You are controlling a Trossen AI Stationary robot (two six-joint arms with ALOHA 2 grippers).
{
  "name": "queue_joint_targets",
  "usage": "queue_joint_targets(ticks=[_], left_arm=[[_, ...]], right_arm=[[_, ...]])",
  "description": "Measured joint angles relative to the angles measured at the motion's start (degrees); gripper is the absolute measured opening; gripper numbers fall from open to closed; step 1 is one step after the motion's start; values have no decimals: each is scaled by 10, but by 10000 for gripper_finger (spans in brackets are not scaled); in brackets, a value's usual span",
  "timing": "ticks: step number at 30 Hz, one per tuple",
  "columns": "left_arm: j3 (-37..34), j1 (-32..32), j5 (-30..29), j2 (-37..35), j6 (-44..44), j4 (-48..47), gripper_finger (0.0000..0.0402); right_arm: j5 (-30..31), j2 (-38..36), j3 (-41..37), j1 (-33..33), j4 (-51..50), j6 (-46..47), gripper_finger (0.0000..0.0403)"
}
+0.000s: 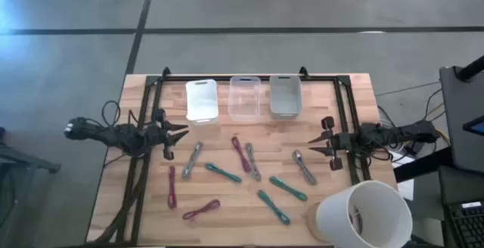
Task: Pick & Place USB Port
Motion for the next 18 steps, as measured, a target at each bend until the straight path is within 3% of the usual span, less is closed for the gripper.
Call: queue_joint_targets(ticks=[10,18], left_arm=[[0,0,0,0,0,2,90],[0,0,0,0,0,2,90]], right_arm=[[0,0,0,0,0,0,68],[0,0,0,0,0,0,78]])
